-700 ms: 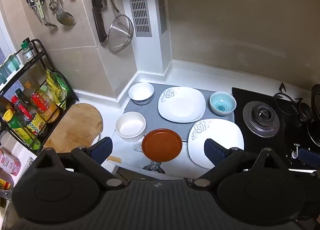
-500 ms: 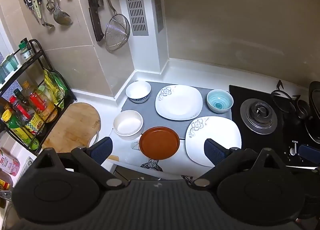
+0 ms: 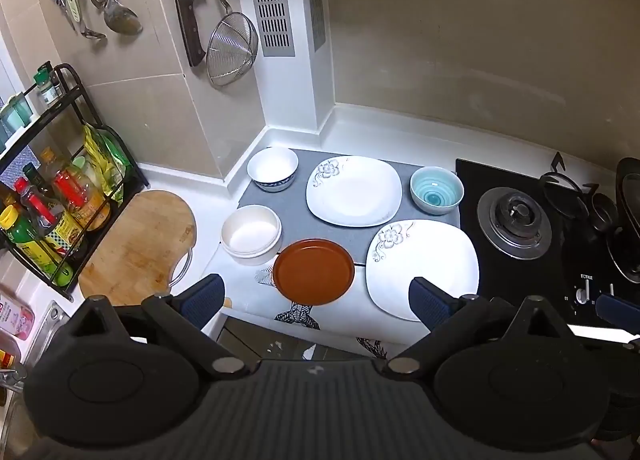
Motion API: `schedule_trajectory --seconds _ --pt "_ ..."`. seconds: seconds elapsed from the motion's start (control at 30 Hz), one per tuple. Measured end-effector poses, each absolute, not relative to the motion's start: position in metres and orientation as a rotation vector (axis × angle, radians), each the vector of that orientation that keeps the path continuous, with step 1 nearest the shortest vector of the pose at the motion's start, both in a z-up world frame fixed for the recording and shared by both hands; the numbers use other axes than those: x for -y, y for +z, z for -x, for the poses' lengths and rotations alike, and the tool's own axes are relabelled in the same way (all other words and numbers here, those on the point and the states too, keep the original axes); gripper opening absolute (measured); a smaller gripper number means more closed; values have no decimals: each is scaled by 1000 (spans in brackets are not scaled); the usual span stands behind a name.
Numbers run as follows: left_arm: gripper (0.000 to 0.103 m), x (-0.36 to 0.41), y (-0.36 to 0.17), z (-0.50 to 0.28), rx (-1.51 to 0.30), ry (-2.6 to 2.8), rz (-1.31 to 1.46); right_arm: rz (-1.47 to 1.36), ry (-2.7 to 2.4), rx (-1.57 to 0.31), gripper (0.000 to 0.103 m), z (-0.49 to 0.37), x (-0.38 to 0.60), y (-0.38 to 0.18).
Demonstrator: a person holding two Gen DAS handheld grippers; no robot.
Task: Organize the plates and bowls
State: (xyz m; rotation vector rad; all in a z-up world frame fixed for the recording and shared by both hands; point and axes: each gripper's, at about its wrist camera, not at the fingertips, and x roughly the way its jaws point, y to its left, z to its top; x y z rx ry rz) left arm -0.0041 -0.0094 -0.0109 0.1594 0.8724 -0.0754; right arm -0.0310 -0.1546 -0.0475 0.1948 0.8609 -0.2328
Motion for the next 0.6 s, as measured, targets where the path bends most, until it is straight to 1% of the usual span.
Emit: schedule_trajectory --seconds 0.6 --pt "99 3 -13 6 -869 -56 -167 -202 -229 -863 103 32 144 -52"
